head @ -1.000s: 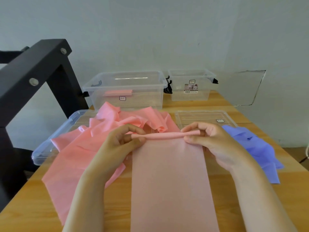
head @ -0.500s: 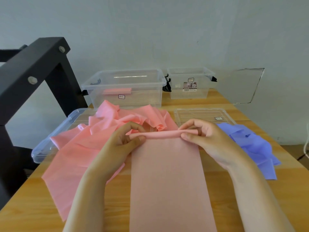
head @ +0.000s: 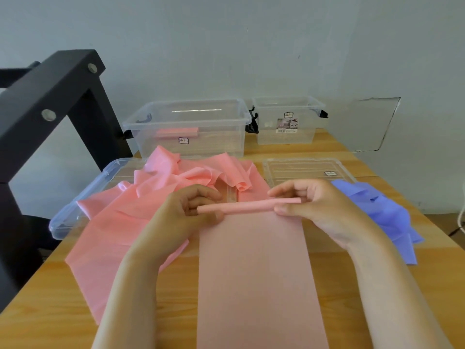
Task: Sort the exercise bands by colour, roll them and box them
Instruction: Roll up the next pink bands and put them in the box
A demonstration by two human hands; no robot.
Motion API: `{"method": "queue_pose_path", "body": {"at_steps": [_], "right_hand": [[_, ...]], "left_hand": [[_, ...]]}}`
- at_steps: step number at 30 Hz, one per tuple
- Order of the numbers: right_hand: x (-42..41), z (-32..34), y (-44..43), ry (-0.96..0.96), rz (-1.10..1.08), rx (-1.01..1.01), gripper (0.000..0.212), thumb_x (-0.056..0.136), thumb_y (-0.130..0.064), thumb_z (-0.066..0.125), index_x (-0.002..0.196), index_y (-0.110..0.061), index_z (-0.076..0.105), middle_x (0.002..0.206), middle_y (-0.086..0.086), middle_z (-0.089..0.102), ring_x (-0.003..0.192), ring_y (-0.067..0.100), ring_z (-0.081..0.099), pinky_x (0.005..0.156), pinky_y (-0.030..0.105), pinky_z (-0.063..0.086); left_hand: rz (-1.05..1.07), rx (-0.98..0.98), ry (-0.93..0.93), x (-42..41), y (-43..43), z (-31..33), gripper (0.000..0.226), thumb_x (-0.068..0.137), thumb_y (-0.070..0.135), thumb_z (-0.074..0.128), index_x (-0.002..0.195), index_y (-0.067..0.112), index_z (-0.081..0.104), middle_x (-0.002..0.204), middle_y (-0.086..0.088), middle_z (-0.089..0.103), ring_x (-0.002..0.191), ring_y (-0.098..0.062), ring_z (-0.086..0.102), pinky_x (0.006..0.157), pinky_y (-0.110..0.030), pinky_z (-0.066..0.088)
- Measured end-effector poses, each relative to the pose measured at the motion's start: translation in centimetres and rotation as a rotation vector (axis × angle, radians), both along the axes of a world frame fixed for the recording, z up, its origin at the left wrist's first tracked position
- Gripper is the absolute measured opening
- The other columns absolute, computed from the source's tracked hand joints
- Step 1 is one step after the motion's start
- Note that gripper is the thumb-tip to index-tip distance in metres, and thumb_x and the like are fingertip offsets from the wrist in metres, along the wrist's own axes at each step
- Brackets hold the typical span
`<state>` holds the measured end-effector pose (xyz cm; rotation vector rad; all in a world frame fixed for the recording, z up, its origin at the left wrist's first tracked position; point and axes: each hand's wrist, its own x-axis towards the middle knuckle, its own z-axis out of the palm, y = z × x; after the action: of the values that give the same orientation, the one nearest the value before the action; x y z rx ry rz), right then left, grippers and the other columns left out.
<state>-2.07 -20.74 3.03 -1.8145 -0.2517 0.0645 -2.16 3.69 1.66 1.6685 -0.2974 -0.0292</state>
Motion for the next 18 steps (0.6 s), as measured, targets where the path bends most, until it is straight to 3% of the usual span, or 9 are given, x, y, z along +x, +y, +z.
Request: {"method": "queue_pose_path", "body": {"at_steps": [3,5,8,12,14,16,18], "right_hand": [[0.06,-0.24,0.4,0.001,-0.01,-0.091,0.022,0.08,-0.004,0.073,0.085,-0.025,0.076,0.088,0.003,0.074,0.081,0.015,0.066,0.079,0.04,0.048],[0.1,-0.4,0.58,-0.006,-0.008,-0.108,0.018,0.082,-0.005,0.072,0.083,-0.023,0.073,0.083,-0.001,0.071,0.079,0.012,0.064,0.077,0.038,0.048],[0.12,-0.38,0.74,0.005,0.001,-0.055,0.018,0.086,-0.008,0.068,0.08,-0.025,0.07,0.081,-0.001,0.067,0.076,0.01,0.062,0.071,0.029,0.046],[0.07,-0.33,0.95,0.05,-0.015,0.007,0.019,0.086,-0.011,0.068,0.078,-0.028,0.069,0.08,0.001,0.066,0.074,0.011,0.06,0.062,0.027,0.041],[0.04,-0.27,0.92,0.078,-0.029,0.053,0.019,0.085,-0.009,0.069,0.078,-0.026,0.07,0.079,0.0,0.066,0.073,0.011,0.059,0.061,0.03,0.038],[-0.06,-0.08,0.79,0.104,-0.027,0.1,0.018,0.083,-0.004,0.069,0.08,-0.022,0.069,0.075,-0.001,0.065,0.069,0.008,0.058,0.059,0.029,0.035],[-0.1,-0.02,0.63,0.109,-0.016,0.129,0.018,0.081,0.0,0.07,0.079,-0.018,0.068,0.071,-0.002,0.063,0.065,0.006,0.056,0.057,0.029,0.033]], "left_hand": [[0.0,0.046,0.004,0.04,0.04,-0.14,0.01,0.083,-0.004,0.068,0.091,0.0,0.063,0.073,-0.01,0.063,0.063,-0.011,0.056,0.054,-0.014,0.044],[-0.023,0.037,0.037,0.09,0.12,-0.34,0.007,0.089,0.002,0.064,0.094,0.003,0.059,0.075,-0.018,0.058,0.066,-0.019,0.051,0.054,-0.021,0.039],[-0.037,0.006,0.06,0.05,0.16,-0.33,0.006,0.089,0.008,0.063,0.094,0.008,0.059,0.073,-0.012,0.055,0.069,-0.019,0.05,0.055,-0.023,0.038],[-0.072,-0.066,0.129,0.19,0.62,-0.28,0.022,0.074,0.02,0.081,0.089,0.016,0.066,0.083,-0.011,0.056,0.079,-0.023,0.051,0.064,-0.03,0.039],[-0.085,-0.136,0.158,0.16,0.87,-0.15,0.026,0.07,0.028,0.08,0.089,0.014,0.068,0.088,-0.015,0.052,0.079,-0.03,0.044,0.065,-0.036,0.034],[-0.087,-0.196,0.165,0.12,0.85,-0.05,0.02,0.078,0.023,0.078,0.088,0.01,0.067,0.082,-0.017,0.052,0.068,-0.026,0.048,0.058,-0.031,0.038],[-0.063,-0.203,0.151,0.01,0.56,-0.04,0.008,0.084,0.007,0.067,0.089,0.004,0.063,0.07,-0.01,0.058,0.057,-0.013,0.055,0.047,-0.017,0.043]]}}
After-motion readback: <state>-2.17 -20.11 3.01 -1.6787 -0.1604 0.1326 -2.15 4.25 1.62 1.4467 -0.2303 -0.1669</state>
